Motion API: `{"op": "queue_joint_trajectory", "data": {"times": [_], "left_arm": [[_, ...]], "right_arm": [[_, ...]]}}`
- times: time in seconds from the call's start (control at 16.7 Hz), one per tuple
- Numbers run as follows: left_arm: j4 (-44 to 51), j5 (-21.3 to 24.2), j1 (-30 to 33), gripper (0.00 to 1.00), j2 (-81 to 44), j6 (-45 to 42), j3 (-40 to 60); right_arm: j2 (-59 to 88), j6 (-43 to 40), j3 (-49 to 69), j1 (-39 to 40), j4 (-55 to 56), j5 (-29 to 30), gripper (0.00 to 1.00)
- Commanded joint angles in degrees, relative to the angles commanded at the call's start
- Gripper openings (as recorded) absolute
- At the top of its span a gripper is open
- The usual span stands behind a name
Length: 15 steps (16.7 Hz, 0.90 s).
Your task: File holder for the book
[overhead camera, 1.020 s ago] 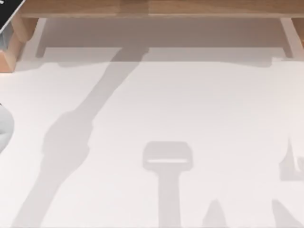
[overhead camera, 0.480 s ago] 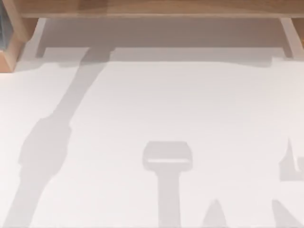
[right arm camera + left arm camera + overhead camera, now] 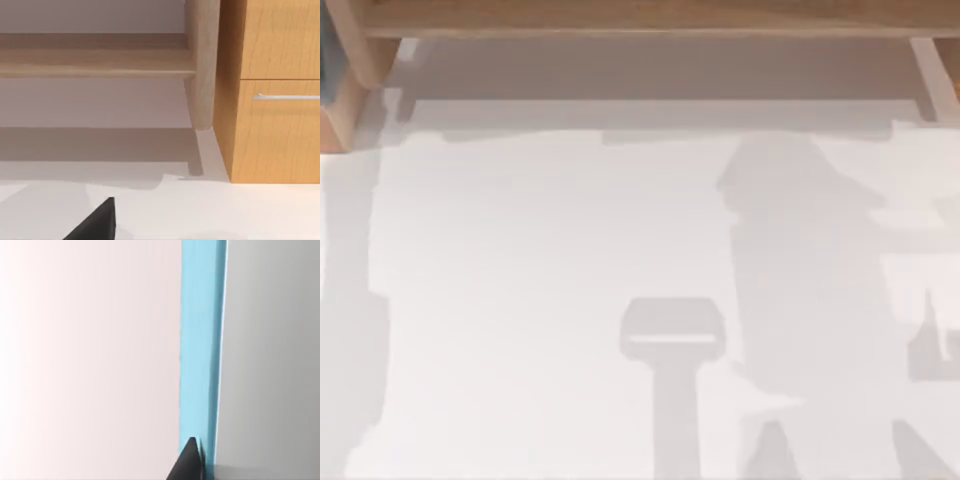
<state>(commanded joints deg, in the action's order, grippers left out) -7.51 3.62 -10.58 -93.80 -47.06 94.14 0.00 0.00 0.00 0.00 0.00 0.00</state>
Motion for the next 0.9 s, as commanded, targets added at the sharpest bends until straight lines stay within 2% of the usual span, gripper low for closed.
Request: {"op": "queue_joint_trajectory", "data": {"times": [0.3, 0.48, 0.66, 0.9], "left_arm": [[-8.6, 13.17, -20.14, 0.0, 5.36, -21.6, -25.84], [-13.2, 19.01, -28.07, 0.0, 4.59, -32.46, -37.32], [-17.56, 22.98, -31.34, 0.0, 1.28, -40.86, -44.02], [-23.35, 25.83, -28.04, 0.0, -5.56, -48.27, -45.22]], "right_arm": [[0.0, 0.0, 0.0, 0.0, 0.0, 0.0, 1.0], [0.0, 0.0, 0.0, 0.0, 0.0, 0.0, 1.0], [0.0, 0.0, 0.0, 0.0, 0.0, 0.0, 1.0], [0.0, 0.0, 0.0, 0.0, 0.0, 0.0, 1.0]]}}
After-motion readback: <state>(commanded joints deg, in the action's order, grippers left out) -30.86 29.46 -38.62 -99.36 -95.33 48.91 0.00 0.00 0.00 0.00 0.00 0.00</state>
